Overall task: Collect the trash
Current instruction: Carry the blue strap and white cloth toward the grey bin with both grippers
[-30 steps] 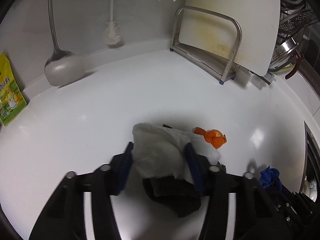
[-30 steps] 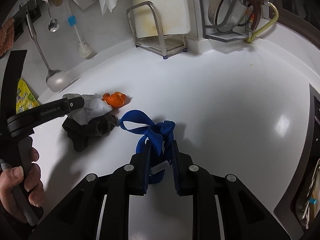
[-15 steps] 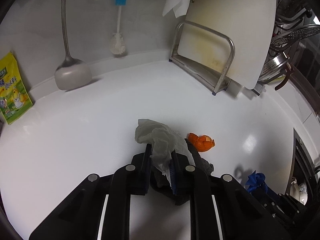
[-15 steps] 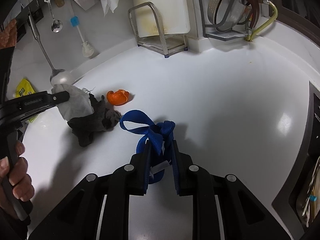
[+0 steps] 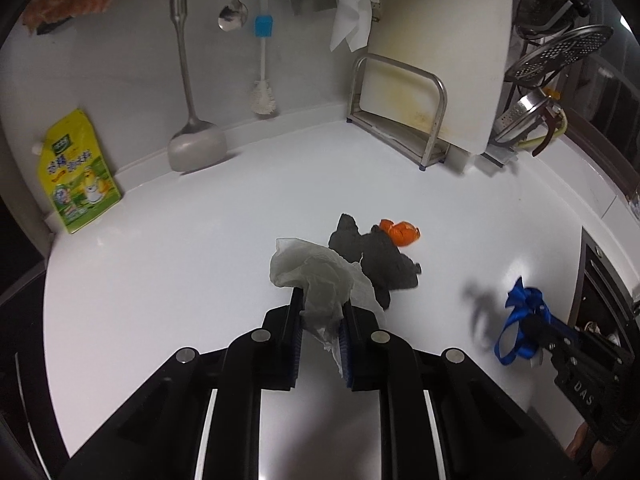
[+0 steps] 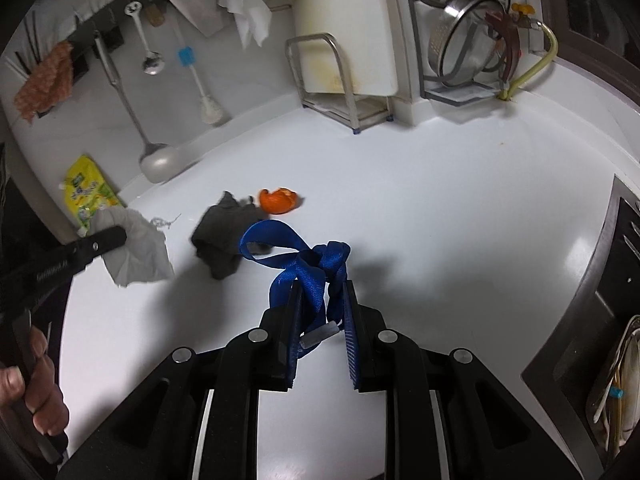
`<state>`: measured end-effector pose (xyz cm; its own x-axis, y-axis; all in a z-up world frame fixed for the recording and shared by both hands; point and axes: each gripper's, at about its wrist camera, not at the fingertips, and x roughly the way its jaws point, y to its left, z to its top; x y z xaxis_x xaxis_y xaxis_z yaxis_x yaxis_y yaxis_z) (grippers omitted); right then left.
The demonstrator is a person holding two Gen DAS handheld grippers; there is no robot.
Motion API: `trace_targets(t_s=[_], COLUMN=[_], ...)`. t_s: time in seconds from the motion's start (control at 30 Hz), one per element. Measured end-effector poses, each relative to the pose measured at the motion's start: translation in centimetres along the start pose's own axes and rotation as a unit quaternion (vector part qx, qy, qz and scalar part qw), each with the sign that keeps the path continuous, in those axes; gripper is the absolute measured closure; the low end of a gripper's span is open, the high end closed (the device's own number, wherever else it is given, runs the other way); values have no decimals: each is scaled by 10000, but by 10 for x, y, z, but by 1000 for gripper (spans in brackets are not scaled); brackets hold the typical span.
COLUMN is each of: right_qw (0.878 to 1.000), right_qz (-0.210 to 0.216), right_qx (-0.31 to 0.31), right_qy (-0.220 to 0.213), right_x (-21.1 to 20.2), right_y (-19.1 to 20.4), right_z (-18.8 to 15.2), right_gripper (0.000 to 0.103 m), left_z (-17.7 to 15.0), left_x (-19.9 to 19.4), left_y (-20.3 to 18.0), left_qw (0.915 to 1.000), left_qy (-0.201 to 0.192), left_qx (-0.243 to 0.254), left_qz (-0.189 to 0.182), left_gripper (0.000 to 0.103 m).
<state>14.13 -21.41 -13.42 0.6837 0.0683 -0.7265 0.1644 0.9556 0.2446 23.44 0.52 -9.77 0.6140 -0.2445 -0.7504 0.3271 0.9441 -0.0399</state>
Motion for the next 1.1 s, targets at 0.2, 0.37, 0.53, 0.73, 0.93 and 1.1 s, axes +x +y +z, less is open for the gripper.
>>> trace_targets(t_s=[0.2, 0.37, 0.53, 0.73, 0.93, 1.1], right_qw=[9994, 9982, 9961, 9934, 9914, 9901], right_qz=[241, 411, 622, 789, 870, 890], right_qx=[-219, -417, -620, -820, -952, -1027], right_qy=[67, 95, 83, 157, 224, 354], right_x=[-25, -46, -74, -100, -124, -139], right_y=[13, 23, 30, 29, 20, 7], right_z=[-8, -17, -27, -44, -61, -82], right_gripper=[84, 84, 84, 84, 84, 84], left_z=[-26, -50, -70, -93, -115, -133], left_x=[-39, -67, -93, -117, -134, -146], left_y=[-2, -2, -9, -27, -48, -65], left_qw=[9999, 9992, 9986, 9983, 9982, 9983], left_qy=[18, 40, 9, 6, 34, 87], left_qx=[-51, -272, -401, -442, -438, -408], left_qz=[144, 283, 354, 389, 416, 415], left_gripper=[87, 87, 87, 87, 87, 87])
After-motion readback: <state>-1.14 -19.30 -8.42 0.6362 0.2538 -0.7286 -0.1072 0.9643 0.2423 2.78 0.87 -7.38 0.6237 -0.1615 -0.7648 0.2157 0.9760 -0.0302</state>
